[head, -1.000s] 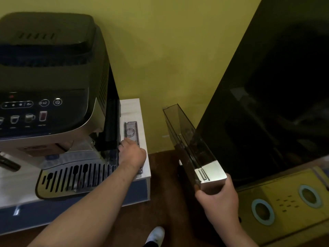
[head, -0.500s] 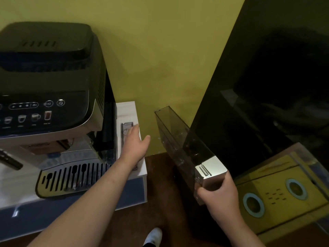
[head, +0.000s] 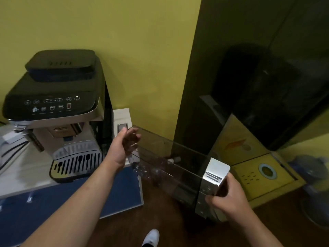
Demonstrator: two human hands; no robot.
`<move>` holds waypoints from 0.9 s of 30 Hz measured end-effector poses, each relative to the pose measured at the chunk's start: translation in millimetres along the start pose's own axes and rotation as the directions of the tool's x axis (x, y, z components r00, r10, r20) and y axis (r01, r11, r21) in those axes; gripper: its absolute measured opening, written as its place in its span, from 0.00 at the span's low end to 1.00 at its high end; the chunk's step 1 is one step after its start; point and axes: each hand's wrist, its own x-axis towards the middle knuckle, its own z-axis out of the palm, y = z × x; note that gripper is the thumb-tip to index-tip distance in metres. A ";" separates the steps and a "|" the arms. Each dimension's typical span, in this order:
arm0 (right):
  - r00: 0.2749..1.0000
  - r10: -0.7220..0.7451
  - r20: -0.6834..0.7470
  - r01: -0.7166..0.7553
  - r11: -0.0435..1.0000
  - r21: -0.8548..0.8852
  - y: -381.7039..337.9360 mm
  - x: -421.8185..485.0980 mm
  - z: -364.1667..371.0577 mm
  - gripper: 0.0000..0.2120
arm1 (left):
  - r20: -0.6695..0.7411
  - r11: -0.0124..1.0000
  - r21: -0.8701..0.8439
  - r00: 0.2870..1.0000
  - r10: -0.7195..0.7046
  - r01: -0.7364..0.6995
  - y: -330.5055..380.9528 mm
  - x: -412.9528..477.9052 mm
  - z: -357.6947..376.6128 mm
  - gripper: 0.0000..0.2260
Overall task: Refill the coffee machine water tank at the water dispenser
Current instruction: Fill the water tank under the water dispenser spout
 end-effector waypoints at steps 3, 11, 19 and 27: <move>0.997 -0.068 -0.021 0.070 0.990 0.120 8.4 -27.8 -14.1 0.35 | 0.028 0.999 -0.015 0.999 0.040 -0.040 -0.8 -32.0 5.1 0.19; 0.958 -0.202 -0.203 0.237 0.958 0.162 23.4 -83.4 -31.9 0.36 | -0.039 0.995 -0.062 0.996 0.077 -0.079 -5.6 -97.7 32.0 0.15; 0.874 -0.169 -0.455 0.318 0.908 0.273 39.0 -106.5 -36.2 0.33 | 0.038 0.994 -0.022 0.994 0.104 -0.103 -2.3 -140.9 51.9 0.15; 0.780 -0.117 -0.615 0.356 0.891 0.283 57.7 -154.0 -49.3 0.34 | 0.242 0.986 0.103 0.965 0.100 -0.128 -3.5 -186.7 74.9 0.17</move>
